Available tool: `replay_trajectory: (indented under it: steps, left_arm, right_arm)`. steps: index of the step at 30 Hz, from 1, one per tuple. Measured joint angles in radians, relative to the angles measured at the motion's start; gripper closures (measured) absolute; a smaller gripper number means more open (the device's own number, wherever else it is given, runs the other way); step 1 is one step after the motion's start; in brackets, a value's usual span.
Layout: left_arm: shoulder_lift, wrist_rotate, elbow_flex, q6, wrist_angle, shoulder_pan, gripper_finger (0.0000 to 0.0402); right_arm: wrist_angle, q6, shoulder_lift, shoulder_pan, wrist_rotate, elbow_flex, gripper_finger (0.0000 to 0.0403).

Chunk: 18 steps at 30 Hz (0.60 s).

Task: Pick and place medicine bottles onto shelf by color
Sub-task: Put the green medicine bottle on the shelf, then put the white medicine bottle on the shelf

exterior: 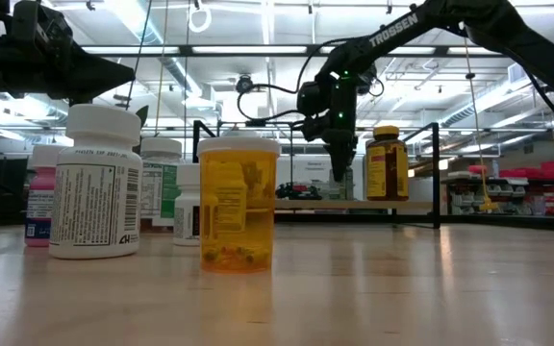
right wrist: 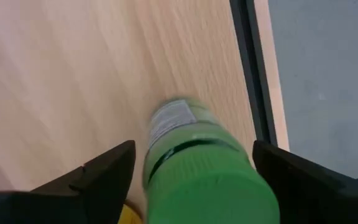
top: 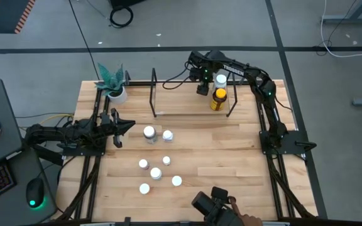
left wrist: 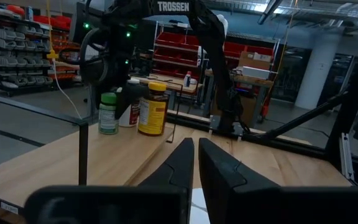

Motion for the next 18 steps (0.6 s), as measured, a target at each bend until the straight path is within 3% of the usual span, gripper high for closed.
replay_trajectory:
  steps: [8,18]
  left_arm:
    - [0.000,0.000,0.000,0.000,0.000,0.000,0.0363]
    - [0.000,0.000,0.000,0.000,0.000,0.000,0.0373]
  right_arm:
    - [-0.032,0.005,0.000,0.009,0.000,0.046,0.0042]
    - [-0.037,0.007,0.000,0.046,-0.008,0.120,0.0038]
